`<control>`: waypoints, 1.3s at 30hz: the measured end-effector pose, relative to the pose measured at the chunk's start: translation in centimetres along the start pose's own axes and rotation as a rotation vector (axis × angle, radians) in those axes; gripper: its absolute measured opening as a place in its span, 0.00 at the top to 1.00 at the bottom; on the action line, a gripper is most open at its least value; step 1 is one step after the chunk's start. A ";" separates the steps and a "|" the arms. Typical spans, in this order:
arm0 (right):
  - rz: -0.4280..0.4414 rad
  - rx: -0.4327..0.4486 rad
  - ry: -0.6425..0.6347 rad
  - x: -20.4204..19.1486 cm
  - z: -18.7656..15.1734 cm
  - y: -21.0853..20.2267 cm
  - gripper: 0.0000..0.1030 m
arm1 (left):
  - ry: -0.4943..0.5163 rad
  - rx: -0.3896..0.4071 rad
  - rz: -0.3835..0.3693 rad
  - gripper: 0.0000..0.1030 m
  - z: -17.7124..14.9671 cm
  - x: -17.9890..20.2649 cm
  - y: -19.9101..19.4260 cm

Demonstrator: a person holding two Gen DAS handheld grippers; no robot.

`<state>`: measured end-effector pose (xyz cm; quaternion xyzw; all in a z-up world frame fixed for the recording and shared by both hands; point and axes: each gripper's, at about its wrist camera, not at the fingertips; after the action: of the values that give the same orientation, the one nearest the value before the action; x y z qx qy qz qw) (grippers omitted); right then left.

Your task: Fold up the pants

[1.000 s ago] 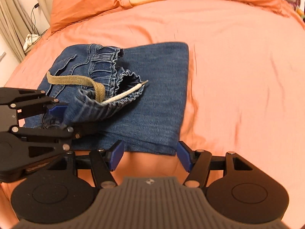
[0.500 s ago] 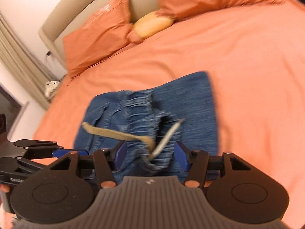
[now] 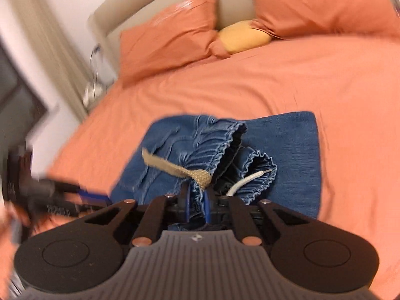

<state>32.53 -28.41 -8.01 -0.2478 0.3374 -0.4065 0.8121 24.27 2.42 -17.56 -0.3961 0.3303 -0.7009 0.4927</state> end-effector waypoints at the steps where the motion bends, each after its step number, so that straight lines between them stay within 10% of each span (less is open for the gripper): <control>1: -0.030 -0.033 -0.045 -0.6 -0.5 0.0 0.94 | -0.006 0.005 -0.003 0.47 -0.1 -0.2 -0.2; 12: -0.093 -0.248 0.011 1.5 -3.9 5.3 0.93 | 0.018 0.046 0.010 0.47 1.7 1.1 -1.4; 18: -0.063 -0.118 0.104 2.2 -2.2 1.6 0.56 | -0.016 0.072 0.006 0.47 2.9 0.4 -1.3; 32: 0.041 -0.049 0.505 8.6 1.1 8.7 0.55 | -0.183 0.091 0.008 0.47 6.3 -4.5 1.1; 34: 0.082 -0.065 0.581 9.3 1.0 9.8 0.71 | -0.186 0.093 -0.002 0.47 6.3 -4.7 1.0; 39: -0.048 -0.107 0.372 5.7 4.1 8.7 0.86 | -0.170 0.124 0.001 0.47 5.5 -4.7 -0.1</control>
<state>42.42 -27.87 -13.18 -0.2191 0.4969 -0.4459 0.7115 30.00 6.50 -15.97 -0.4228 0.2435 -0.6836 0.5428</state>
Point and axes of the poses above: each gripper's, at about its wrist camera, not at the fingertips, and y roughly the way its jaws point, x to its right, z to its top, and after that the axes turned 6 degrees about -y, right-handed
